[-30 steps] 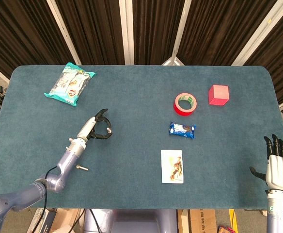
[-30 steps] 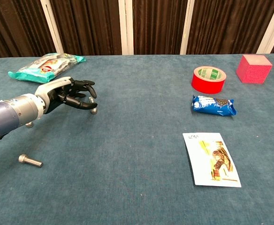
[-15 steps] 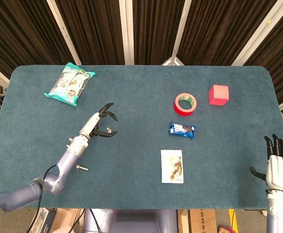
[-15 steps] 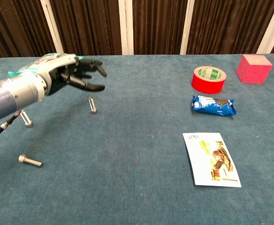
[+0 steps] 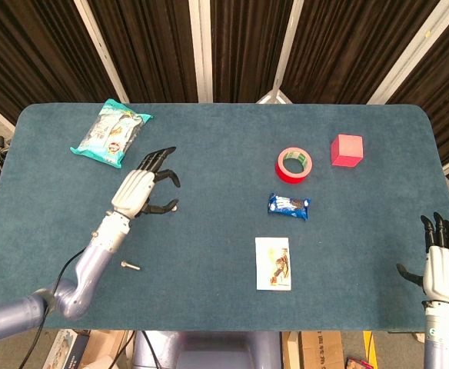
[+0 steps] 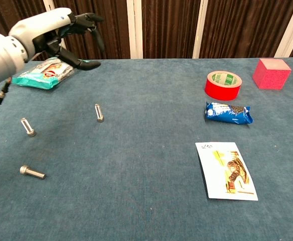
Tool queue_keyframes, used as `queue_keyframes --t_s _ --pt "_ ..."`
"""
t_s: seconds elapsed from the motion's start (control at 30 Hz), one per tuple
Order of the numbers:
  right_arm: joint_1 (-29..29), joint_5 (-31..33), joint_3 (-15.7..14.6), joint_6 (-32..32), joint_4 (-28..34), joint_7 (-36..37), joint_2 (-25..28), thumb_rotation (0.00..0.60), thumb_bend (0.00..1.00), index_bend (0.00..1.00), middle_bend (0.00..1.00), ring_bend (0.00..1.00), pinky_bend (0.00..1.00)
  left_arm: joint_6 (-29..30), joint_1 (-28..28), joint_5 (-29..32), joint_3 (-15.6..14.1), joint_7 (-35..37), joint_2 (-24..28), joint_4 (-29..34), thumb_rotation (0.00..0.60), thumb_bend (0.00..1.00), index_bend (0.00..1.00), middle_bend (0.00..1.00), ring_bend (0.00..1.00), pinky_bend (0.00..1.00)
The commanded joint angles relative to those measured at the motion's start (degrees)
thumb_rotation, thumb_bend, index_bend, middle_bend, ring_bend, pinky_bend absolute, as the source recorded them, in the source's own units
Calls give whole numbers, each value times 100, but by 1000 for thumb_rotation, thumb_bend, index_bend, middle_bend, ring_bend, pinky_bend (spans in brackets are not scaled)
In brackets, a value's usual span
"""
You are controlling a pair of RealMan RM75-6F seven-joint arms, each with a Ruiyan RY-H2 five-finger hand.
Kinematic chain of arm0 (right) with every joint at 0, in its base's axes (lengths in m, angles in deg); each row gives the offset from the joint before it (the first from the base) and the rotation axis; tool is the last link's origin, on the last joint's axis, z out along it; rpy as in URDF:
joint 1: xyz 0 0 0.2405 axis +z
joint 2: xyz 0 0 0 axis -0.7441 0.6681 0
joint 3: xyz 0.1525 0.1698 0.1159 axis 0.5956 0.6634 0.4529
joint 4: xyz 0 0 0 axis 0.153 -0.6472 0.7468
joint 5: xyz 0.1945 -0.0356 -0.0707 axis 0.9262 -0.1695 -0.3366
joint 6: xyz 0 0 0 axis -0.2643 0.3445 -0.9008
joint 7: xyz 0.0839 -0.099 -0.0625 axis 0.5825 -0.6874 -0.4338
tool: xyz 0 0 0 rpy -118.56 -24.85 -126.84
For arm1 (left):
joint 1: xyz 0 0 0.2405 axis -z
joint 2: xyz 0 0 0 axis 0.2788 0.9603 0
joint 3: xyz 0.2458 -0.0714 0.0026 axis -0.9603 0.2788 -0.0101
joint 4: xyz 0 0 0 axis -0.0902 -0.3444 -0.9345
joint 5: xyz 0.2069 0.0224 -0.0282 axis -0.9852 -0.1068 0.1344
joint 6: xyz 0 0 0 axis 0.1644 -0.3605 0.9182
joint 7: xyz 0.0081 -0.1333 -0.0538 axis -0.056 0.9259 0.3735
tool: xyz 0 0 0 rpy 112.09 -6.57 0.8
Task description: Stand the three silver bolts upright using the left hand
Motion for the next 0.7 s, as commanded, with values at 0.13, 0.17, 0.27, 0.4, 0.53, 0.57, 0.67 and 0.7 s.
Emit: queue_keyframes --t_s 0.13,0.17,0.27,0.4,0.53,0.57,0.67,0.7 --pt "0 13 6 0 -4 -5 -7 600 0 120 37 0 0 221 -642 1044 -563 -1383 846 1621 600 417 493 2 0 0" --pt "1 13 5 -1 -6 -8 -8 600 0 120 37 0 0 206 -678 1139 -616 -1463 921 1725 600 417 494 2 0 0" --pt "3 11 2 1 -9 -25 -17 600 0 120 37 0 0 214 -734 1265 -784 -1773 1028 1809 600 416 500 2 0 0" --pt "8 14 -1 1 -8 -53 -33 600 0 120 37 0 0 200 -792 1341 -931 -1876 984 1718 600 416 509 3 0 0" --pt "5 21 5 13 -6 -61 -40 600 0 120 37 0 0 215 -863 1232 -1079 -1889 949 1636 600 417 518 4 0 0" --pt "4 29 8 9 -4 -53 -39 600 0 120 37 0 0 209 -866 1216 -1121 -1950 924 1595 600 417 519 4 0 0" --pt "3 39 13 3 -3 -42 -36 600 0 120 37 0 0 227 -842 1038 -1195 -2080 819 1464 600 434 523 5 0 0" --pt "3 40 16 4 2 -34 -33 600 0 120 37 0 0 239 -840 960 -1224 -2106 786 1424 600 438 524 5 0 0"
